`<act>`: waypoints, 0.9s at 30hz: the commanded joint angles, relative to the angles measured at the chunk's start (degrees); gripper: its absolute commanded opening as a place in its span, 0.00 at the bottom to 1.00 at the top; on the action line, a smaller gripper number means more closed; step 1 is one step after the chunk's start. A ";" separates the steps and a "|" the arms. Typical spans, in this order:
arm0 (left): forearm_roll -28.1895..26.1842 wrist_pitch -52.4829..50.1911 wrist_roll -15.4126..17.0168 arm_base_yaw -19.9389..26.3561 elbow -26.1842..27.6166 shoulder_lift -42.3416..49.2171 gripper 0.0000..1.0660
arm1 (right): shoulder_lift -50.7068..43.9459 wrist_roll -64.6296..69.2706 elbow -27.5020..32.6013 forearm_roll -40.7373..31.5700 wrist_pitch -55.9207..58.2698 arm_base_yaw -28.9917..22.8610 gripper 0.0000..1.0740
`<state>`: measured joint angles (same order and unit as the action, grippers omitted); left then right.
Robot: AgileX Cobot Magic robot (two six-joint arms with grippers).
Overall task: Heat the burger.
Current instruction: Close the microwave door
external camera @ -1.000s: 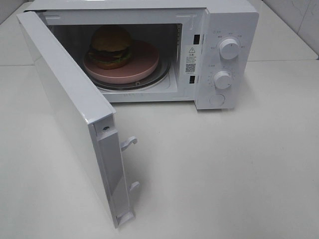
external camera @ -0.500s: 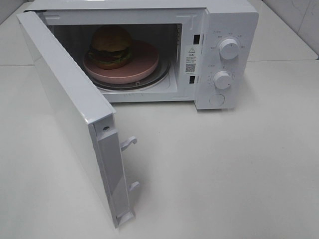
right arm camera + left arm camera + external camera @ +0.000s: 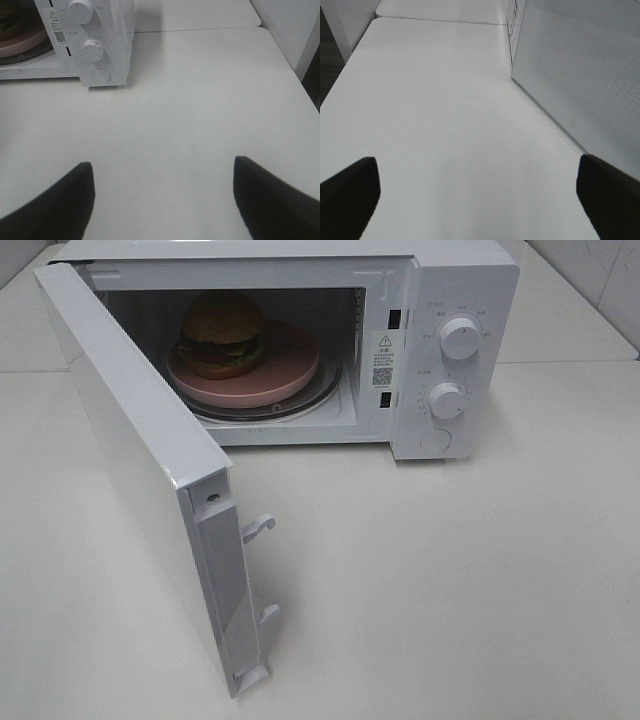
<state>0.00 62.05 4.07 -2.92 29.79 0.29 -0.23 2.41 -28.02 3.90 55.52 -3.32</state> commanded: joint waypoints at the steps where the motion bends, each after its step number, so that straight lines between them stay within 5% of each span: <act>1: 0.00 -0.69 -0.17 0.06 -0.23 0.29 0.96 | -1.72 -0.74 0.06 -0.17 -0.17 0.00 0.71; 27: 0.00 -0.69 -0.23 0.06 -0.23 0.34 0.96 | -1.72 -0.29 0.06 -0.06 -0.23 0.00 0.71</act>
<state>0.00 62.05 4.07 -2.92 29.79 0.29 -0.23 2.41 -28.02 3.90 55.63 -3.32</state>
